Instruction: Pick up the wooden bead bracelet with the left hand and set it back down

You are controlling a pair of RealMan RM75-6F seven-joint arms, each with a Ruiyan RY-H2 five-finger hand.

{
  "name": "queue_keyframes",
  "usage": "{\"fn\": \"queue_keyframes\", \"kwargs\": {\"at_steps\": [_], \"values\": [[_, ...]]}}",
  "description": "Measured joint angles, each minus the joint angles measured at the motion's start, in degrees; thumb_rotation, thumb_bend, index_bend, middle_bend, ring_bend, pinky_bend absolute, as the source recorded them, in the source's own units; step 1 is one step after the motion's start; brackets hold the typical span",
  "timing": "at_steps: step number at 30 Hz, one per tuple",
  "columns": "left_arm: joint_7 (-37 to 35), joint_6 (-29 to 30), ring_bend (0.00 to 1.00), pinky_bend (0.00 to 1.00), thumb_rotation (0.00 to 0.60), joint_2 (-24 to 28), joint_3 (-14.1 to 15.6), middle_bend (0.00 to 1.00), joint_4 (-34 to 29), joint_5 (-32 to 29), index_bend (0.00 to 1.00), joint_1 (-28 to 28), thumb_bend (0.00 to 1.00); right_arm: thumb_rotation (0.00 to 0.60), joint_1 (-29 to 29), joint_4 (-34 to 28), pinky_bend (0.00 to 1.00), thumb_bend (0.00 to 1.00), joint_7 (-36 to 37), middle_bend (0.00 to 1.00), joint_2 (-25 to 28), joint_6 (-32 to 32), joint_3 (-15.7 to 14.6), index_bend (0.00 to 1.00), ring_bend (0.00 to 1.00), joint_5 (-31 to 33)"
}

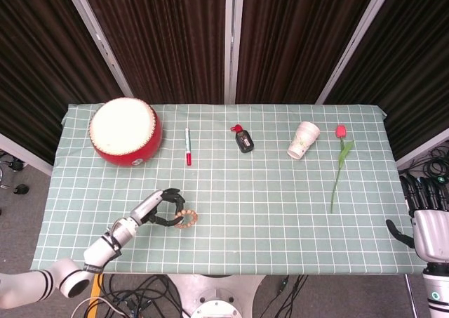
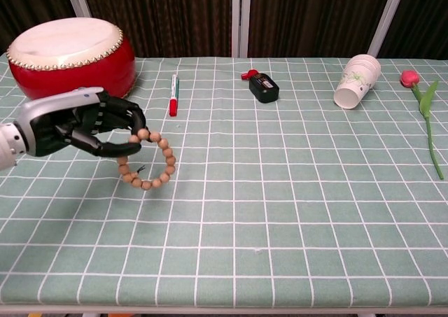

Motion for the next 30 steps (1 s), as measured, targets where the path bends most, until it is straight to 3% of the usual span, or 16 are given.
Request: {"fn": "queue_keyframes", "kwargs": {"at_steps": [7, 13, 17, 22, 30], "values": [[-32.7, -4.5, 0.30, 0.14, 0.600, 5.4, -0.8, 0.60, -6.4, -0.8, 0.54, -0.6, 0.39, 0.600, 0.2, 0.0, 0.00, 0.13, 0.0, 0.07, -0.1, -0.4, 0.1, 0.00, 0.00, 0.1], [-52.3, -6.0, 0.30, 0.14, 0.600, 8.2, -0.5, 0.59, -8.2, 1.5, 0.52, -1.6, 0.40, 0.600, 0.2, -0.1, 0.00, 0.13, -0.2, 0.07, -0.1, -0.5, 0.2, 0.00, 0.00, 0.2], [-55.5, -5.3, 0.30, 0.13, 0.600, 8.4, -0.2, 0.58, -7.6, 2.9, 0.50, -1.9, 0.41, 0.600, 0.2, -0.1, 0.00, 0.13, -0.3, 0.07, -0.1, -0.4, 0.2, 0.00, 0.00, 0.3], [-51.1, -3.7, 0.30, 0.13, 0.584, 7.2, -0.1, 0.57, -6.2, 2.5, 0.48, -1.6, 0.41, 0.600, 0.2, -0.3, 0.00, 0.13, -0.6, 0.07, -0.1, -0.5, 0.2, 0.00, 0.00, 0.3], [-49.4, -2.1, 0.30, 0.12, 0.382, 5.8, 0.0, 0.57, -5.3, 2.1, 0.47, -1.3, 0.37, 0.600, 0.2, -0.7, 0.00, 0.13, -1.0, 0.07, 0.0, -0.6, 0.3, 0.00, 0.00, 0.4]]}}
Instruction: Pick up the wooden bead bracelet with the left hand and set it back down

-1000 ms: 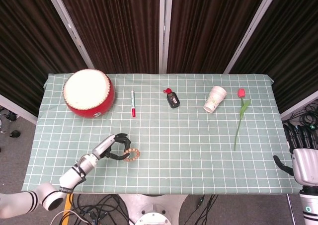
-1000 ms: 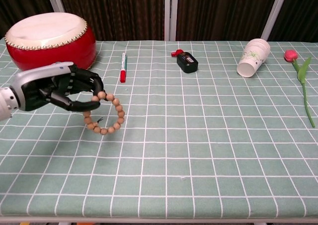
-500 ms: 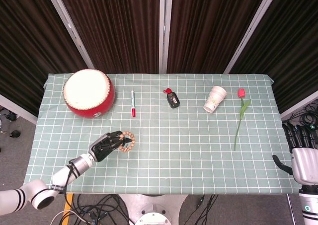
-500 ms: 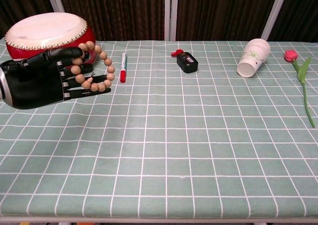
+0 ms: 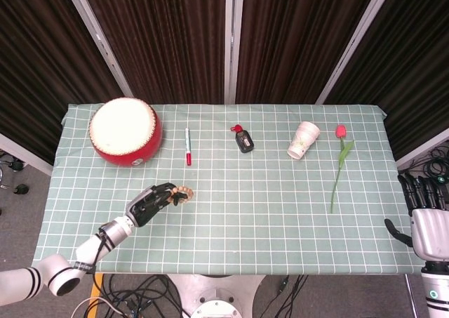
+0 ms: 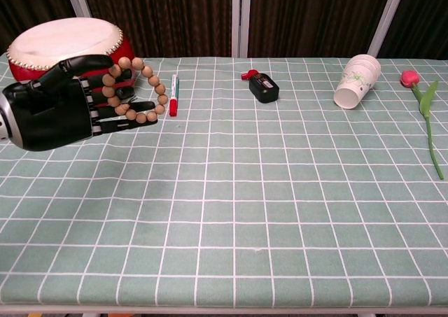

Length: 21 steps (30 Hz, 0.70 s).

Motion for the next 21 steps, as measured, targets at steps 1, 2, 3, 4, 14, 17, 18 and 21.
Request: {"fn": "queue_keyframes", "kwargs": {"at_steps": [1, 2, 3, 4, 14, 17, 18, 21], "values": [[-0.4, 0.0, 0.30, 0.12, 0.350, 0.0, 0.0, 0.57, -0.1, 0.0, 0.47, -0.1, 0.37, 0.600, 0.0, -0.1, 0.00, 0.13, -0.1, 0.07, 0.0, 0.0, 0.0, 0.00, 0.00, 0.0], [-0.8, -0.1, 0.30, 0.12, 0.331, 0.1, 0.0, 0.57, -0.1, 0.0, 0.47, -0.1, 0.36, 0.600, 0.0, -0.1, 0.00, 0.13, -0.1, 0.07, 0.1, 0.1, 0.0, 0.00, 0.00, -0.1], [-1.2, -0.1, 0.30, 0.12, 0.322, 0.2, 0.1, 0.57, -0.2, 0.0, 0.47, -0.2, 0.35, 0.600, -0.1, -0.2, 0.00, 0.13, -0.2, 0.07, 0.1, 0.2, 0.0, 0.00, 0.00, -0.2], [-1.9, -0.3, 0.30, 0.12, 0.320, 0.3, 0.2, 0.58, -0.3, 0.0, 0.47, -0.3, 0.35, 0.600, -0.1, -0.2, 0.00, 0.13, -0.3, 0.07, 0.2, 0.3, 0.0, 0.00, 0.00, -0.2], [-3.1, -3.0, 0.30, 0.12, 0.478, 1.9, 0.3, 0.61, -2.0, -2.3, 0.50, -1.1, 0.37, 0.600, -0.3, -0.6, 0.00, 0.13, -0.5, 0.07, 0.5, 0.9, 0.0, 0.00, 0.00, -0.7], [-2.0, -3.3, 0.30, 0.12, 0.542, 2.0, 0.1, 0.63, -2.4, -2.9, 0.52, -1.0, 0.38, 0.600, -0.5, -0.6, 0.00, 0.13, -0.4, 0.07, 0.5, 1.2, -0.1, 0.00, 0.00, -0.8], [-1.6, -3.4, 0.30, 0.12, 0.565, 2.1, 0.0, 0.63, -2.5, -3.0, 0.52, -1.0, 0.38, 0.600, -0.6, -0.6, 0.00, 0.13, -0.4, 0.07, 0.5, 1.2, -0.1, 0.00, 0.00, -0.8], [-0.2, -3.5, 0.30, 0.12, 0.594, 2.2, -0.2, 0.65, -2.8, -3.5, 0.55, -0.9, 0.38, 0.600, -0.8, -0.6, 0.00, 0.13, -0.2, 0.07, 0.5, 1.5, -0.2, 0.00, 0.00, -1.0]]}}
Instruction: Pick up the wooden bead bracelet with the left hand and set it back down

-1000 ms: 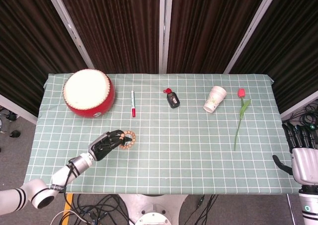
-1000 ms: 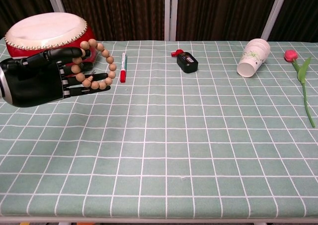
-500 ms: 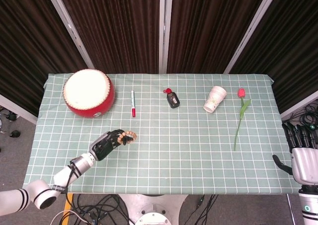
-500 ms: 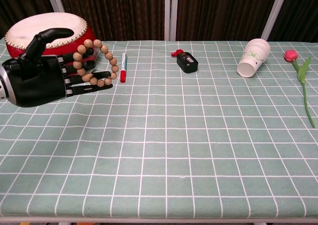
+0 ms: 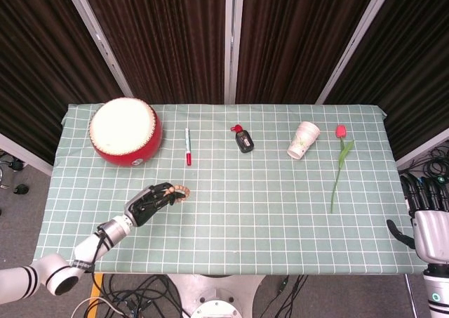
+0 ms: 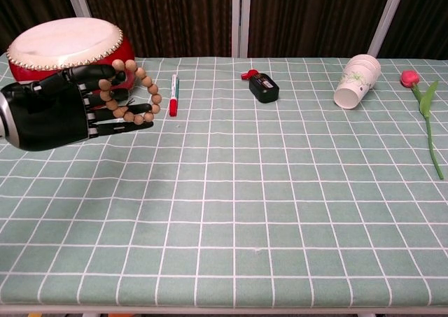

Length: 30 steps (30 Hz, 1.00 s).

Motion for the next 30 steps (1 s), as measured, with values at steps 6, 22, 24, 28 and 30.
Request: {"fn": "queue_keyframes", "kwargs": {"at_steps": [6, 22, 24, 28, 30], "values": [[2.6, -0.7, 0.32, 0.12, 0.600, 0.1, -0.7, 0.69, -1.0, -1.5, 0.60, 0.4, 0.38, 0.600, -0.3, 0.1, 0.00, 0.13, 0.2, 0.07, 0.0, 0.3, -0.1, 0.00, 0.00, -0.1], [7.5, -1.3, 0.36, 0.12, 0.600, 0.3, -1.7, 0.76, -3.0, -2.1, 0.68, 1.5, 0.37, 0.600, -0.5, 0.3, 0.00, 0.12, 0.6, 0.07, 0.0, 0.6, -0.2, 0.00, 0.00, -0.6], [7.9, -1.4, 0.38, 0.12, 0.600, 0.4, -1.7, 0.78, -3.2, -2.2, 0.70, 1.6, 0.36, 0.600, -0.6, 0.3, 0.00, 0.12, 0.6, 0.07, 0.0, 0.7, -0.2, 0.00, 0.00, -0.6], [9.7, -1.6, 0.38, 0.13, 0.524, 0.8, -1.8, 0.78, -3.9, -2.1, 0.70, 1.7, 0.29, 0.600, -0.7, 0.2, 0.00, 0.12, 0.8, 0.07, 0.2, 0.7, -0.3, 0.00, 0.00, -0.7], [11.0, -2.0, 0.38, 0.14, 0.383, 1.1, -1.8, 0.77, -4.2, -2.3, 0.69, 1.6, 0.24, 0.600, -0.6, 0.0, 0.00, 0.12, 1.1, 0.07, 0.5, 0.5, -0.4, 0.00, 0.00, -0.8]]}}
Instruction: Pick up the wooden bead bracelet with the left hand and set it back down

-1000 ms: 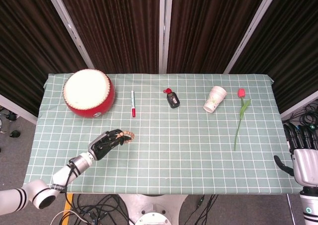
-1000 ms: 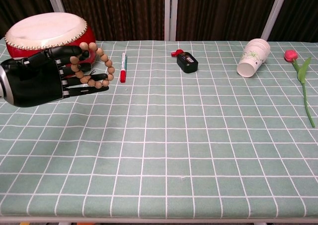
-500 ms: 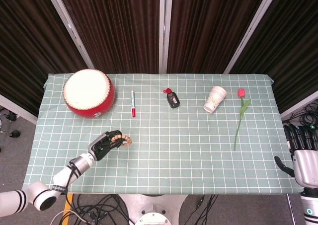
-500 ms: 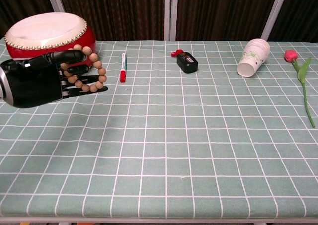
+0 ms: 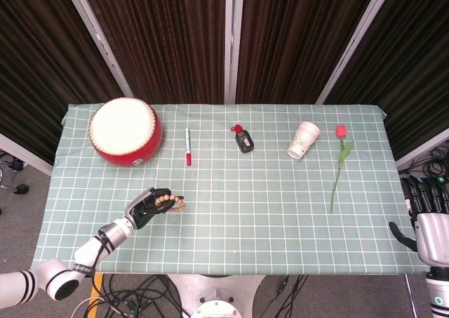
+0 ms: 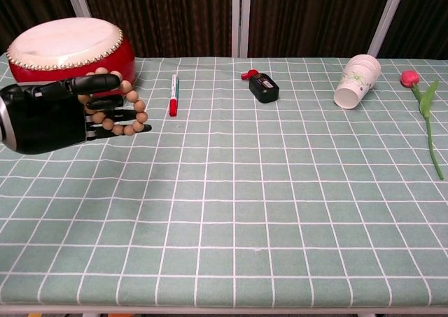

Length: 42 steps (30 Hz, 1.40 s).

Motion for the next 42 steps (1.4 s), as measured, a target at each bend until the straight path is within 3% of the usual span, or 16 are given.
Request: {"fn": "queue_keyframes", "kwargs": {"at_steps": [3, 5, 8, 14, 19, 26, 30, 35, 38, 42], "values": [[2.5, -1.2, 0.38, 0.14, 0.228, 0.6, -0.4, 0.75, -0.4, -1.7, 0.67, -0.1, 0.19, 0.600, 0.0, -0.2, 0.00, 0.12, 0.2, 0.07, 0.6, 0.0, 0.0, 0.00, 0.00, -0.3], [4.0, -1.9, 0.38, 0.14, 0.165, 0.9, -1.0, 0.74, -0.6, -3.6, 0.66, -0.1, 0.17, 0.600, -0.1, -0.3, 0.00, 0.12, 0.3, 0.07, 0.6, 0.2, 0.0, 0.00, 0.00, -0.4], [4.3, -3.7, 0.38, 0.14, 0.141, 1.5, -2.0, 0.74, -1.3, -6.6, 0.66, 0.0, 0.14, 0.600, -0.1, -0.3, 0.00, 0.12, 0.5, 0.07, 0.7, 0.2, 0.0, 0.00, 0.00, -0.4], [1.9, -11.5, 0.43, 0.14, 0.292, 3.5, -3.9, 0.78, -2.6, -10.4, 0.68, -0.9, 0.11, 0.600, -0.1, -0.2, 0.00, 0.12, 0.7, 0.07, 0.8, 0.3, -0.1, 0.00, 0.00, -0.7], [1.6, -19.0, 0.45, 0.14, 0.308, 4.9, -5.8, 0.79, -2.1, -14.7, 0.75, -2.0, 0.10, 0.600, -0.2, -0.1, 0.00, 0.12, 0.9, 0.07, 0.8, 0.5, -0.1, 0.00, 0.00, -0.7], [7.1, -22.3, 0.44, 0.14, 0.329, 5.0, -8.3, 0.71, -2.0, -19.2, 0.80, -1.8, 0.11, 0.600, -0.1, 0.1, 0.00, 0.12, 1.1, 0.07, 0.8, 0.3, 0.0, 0.00, 0.00, -0.7], [10.7, -21.6, 0.44, 0.14, 0.483, 4.7, -9.5, 0.73, -2.3, -20.0, 0.73, -0.8, 0.19, 0.600, 0.0, 0.0, 0.00, 0.12, 1.0, 0.07, 0.7, 0.3, 0.1, 0.00, 0.00, -0.7], [18.0, -16.1, 0.44, 0.13, 0.419, 3.2, -9.9, 0.75, -2.1, -19.1, 0.73, 1.2, 0.33, 0.600, 0.2, 0.0, 0.00, 0.12, 0.9, 0.07, 0.5, -0.1, 0.1, 0.00, 0.00, -0.8], [22.8, -12.4, 0.44, 0.13, 0.349, 1.8, -9.9, 0.76, -1.9, -18.3, 0.75, 2.5, 0.35, 0.600, 0.3, 0.0, 0.00, 0.12, 0.8, 0.07, 0.4, -0.3, 0.1, 0.00, 0.00, -0.8], [27.4, -8.9, 0.47, 0.13, 0.332, 0.0, -10.1, 0.79, -1.7, -17.4, 0.80, 4.3, 0.34, 0.600, 0.4, 0.1, 0.00, 0.12, 0.7, 0.07, 0.3, -0.4, 0.0, 0.00, 0.00, -0.8]]}}
